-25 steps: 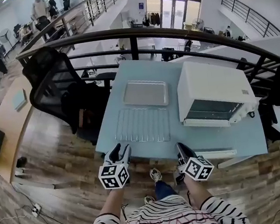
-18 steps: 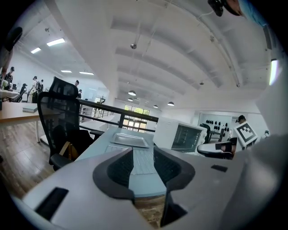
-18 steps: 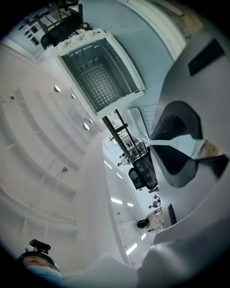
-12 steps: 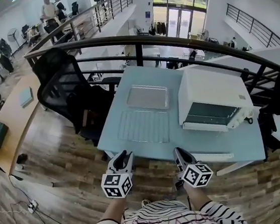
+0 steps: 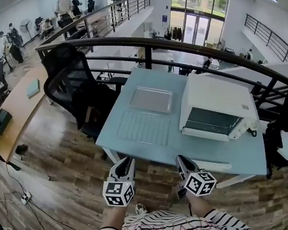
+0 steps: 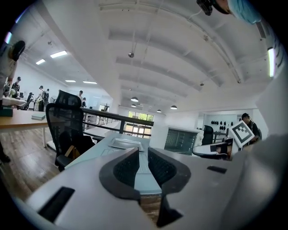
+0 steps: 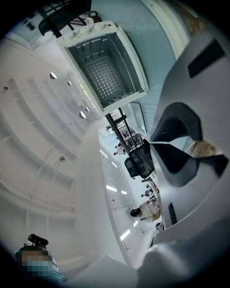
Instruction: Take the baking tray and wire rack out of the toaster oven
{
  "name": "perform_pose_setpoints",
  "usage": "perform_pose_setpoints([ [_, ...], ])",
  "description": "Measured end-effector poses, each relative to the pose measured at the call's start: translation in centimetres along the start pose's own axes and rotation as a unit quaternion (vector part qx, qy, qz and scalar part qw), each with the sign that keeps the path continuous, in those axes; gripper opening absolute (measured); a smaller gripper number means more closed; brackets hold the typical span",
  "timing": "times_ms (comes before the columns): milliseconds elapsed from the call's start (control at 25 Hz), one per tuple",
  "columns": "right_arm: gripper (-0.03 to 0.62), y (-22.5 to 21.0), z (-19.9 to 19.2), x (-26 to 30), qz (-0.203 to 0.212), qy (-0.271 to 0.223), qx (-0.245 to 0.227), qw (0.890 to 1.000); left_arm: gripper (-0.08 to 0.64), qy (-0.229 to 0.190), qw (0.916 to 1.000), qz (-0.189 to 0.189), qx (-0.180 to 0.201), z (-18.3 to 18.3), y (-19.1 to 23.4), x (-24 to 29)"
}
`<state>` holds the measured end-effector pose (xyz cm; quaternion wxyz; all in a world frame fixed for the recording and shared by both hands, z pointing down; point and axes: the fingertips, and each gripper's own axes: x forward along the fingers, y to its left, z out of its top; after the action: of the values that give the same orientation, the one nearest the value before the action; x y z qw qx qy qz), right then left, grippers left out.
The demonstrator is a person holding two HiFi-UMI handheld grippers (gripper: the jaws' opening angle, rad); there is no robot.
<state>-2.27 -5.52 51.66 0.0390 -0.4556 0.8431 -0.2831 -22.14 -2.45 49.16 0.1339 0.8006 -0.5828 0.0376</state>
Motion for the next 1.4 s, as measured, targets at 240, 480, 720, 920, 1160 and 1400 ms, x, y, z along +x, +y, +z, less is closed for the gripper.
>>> perform_pose_setpoints([
  [240, 0.034, -0.7, -0.1, -3.2, 0.022, 0.01, -0.013, 1.0, 0.058, -0.006, 0.9997, 0.023, -0.002, -1.2, -3.5, -2.1],
  [480, 0.029, -1.8, -0.4, -6.7, 0.034, 0.023, -0.024, 0.999, 0.046, -0.007, 0.9991, 0.041, -0.008, -2.4, -6.9, -3.9],
  [720, 0.028, -2.4, -0.6, -8.7, 0.044, 0.03, -0.034, 0.998, 0.037, -0.006, 0.998, 0.062, -0.009, -3.5, -9.1, -5.4],
  [920, 0.028, -2.9, -0.8, -9.7, 0.053, 0.035, -0.041, 0.997, 0.029, -0.017, 0.9967, 0.078, -0.018, -4.0, -10.3, -6.4],
  [1160, 0.027, -2.9, -0.8, -10.5, 0.06, 0.039, -0.05, 0.996, 0.026, -0.015, 0.9952, 0.096, -0.016, -4.5, -11.0, -7.3],
  [1400, 0.026, -3.3, -0.8, -10.8, 0.061, 0.039, -0.055, 0.996, 0.025, -0.015, 0.9945, 0.102, -0.017, -4.8, -11.4, -7.5],
])
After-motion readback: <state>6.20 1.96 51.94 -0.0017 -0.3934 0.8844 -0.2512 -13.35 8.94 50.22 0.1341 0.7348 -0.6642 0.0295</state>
